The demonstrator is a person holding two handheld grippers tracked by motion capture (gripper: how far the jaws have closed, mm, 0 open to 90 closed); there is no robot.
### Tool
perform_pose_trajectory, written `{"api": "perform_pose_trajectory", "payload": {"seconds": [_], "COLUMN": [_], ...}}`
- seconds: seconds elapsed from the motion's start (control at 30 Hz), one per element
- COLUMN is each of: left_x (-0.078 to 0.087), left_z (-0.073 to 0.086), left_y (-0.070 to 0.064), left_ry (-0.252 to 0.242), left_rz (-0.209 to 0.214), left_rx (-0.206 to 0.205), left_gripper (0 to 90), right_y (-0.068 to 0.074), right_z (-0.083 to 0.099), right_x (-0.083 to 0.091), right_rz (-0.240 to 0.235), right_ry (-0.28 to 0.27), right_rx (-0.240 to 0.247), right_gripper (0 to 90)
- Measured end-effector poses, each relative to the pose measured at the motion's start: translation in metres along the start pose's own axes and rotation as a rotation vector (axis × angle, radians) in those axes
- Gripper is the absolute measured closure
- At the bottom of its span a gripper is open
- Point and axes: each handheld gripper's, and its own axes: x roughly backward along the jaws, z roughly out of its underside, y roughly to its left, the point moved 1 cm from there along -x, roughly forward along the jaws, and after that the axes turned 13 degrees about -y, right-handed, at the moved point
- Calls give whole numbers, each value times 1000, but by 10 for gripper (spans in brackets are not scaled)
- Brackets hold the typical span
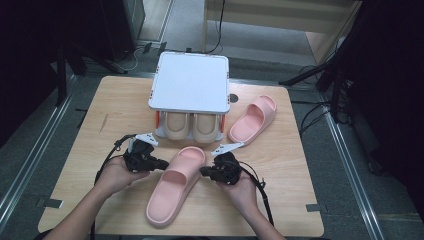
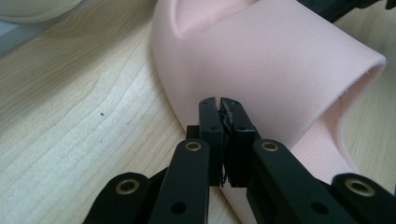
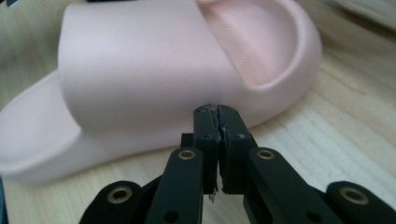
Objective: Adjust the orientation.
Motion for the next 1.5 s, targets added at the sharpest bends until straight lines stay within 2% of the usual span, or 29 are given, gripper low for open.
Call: {"api": "perform_pose_trajectory", "payload": {"seconds": [0.23,0.37,0.5,0.57,0.63,0.7,0.77,0.87,0.93,0.97,1.03,1.17,1.37,1.5], "left_x": [5,7,8,9,10,10,12,17,20,21,20,17,14,15], "left_z": [9,12,14,13,12,12,11,7,3,2,0,-4,-10,-13], "left_y": [-5,-7,-8,-7,-5,-3,-1,1,3,5,6,8,12,15], "left_ry": [-35,-46,-50,-49,-60,-56,-56,-77,-86,-85,-77,-73,-68,-71], "left_rz": [-31,-26,-36,-32,-13,-3,13,15,7,21,27,30,41,30], "left_rx": [36,68,65,67,96,109,117,119,110,119,122,96,100,92], "left_gripper": [873,873,868,848,786,750,677,592,568,536,521,484,463,447], "right_y": [-6,-6,-8,-9,-10,-10,-11,-15,-18,-19,-22,-27,-40,-49], "right_z": [-11,-16,-18,-18,-18,-19,-22,-25,-24,-24,-22,-20,-15,-15], "right_x": [-11,-16,-19,-19,-17,-13,-7,4,10,13,19,29,41,52], "right_rz": [20,26,19,18,8,6,7,23,30,34,46,69,116,147], "right_ry": [-4,1,0,0,-5,-15,-32,-64,-75,-81,-93,-104,-124,-139], "right_rx": [0,13,14,14,8,3,2,-4,-17,-23,-36,-39,-60,-68], "right_gripper": [877,886,887,874,862,861,848,826,816,806,792,767,744,725]}}
